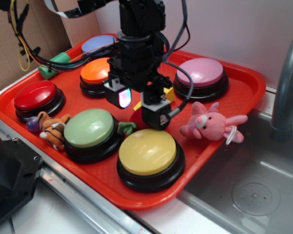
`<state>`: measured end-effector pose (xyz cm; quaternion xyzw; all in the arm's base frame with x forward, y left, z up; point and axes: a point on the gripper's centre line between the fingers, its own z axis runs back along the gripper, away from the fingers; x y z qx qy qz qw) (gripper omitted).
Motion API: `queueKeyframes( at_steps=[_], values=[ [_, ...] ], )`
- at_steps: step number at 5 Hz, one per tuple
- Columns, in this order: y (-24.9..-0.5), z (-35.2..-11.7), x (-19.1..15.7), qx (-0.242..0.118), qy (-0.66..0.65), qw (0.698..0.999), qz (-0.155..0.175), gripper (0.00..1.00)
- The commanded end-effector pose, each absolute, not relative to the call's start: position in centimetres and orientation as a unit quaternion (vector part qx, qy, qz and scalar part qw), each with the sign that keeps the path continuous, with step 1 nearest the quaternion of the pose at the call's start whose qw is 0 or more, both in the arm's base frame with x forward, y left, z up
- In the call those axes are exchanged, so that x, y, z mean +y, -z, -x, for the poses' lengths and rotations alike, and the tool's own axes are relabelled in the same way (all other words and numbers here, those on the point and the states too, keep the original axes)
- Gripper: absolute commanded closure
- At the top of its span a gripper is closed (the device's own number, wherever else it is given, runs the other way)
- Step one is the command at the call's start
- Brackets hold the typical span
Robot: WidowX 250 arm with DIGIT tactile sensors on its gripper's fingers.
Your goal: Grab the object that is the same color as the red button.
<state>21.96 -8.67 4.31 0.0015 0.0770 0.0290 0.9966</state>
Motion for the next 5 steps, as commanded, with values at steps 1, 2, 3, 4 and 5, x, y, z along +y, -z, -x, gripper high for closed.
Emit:
queueKeyframes(
  at_steps=[1, 2, 3, 4, 5],
  values=[
    [-3.5, -22.6, -9.0, 0.075, -0.023, 0.997, 0.016, 0.43],
    [-3.2, -22.8, -8.7, 0.073, -0.033, 0.996, 0.031, 1.00],
    [-3.6, -22.9, -8.4, 0.067, -0.040, 0.997, 0.029, 1.00],
    [-4.9, -22.9, -7.9, 0.048, -0.035, 0.998, 0.012, 1.00],
    [-7.3, -23.2, -6.3, 0.022, -0.020, 0.999, -0.013, 1.00]
  ],
)
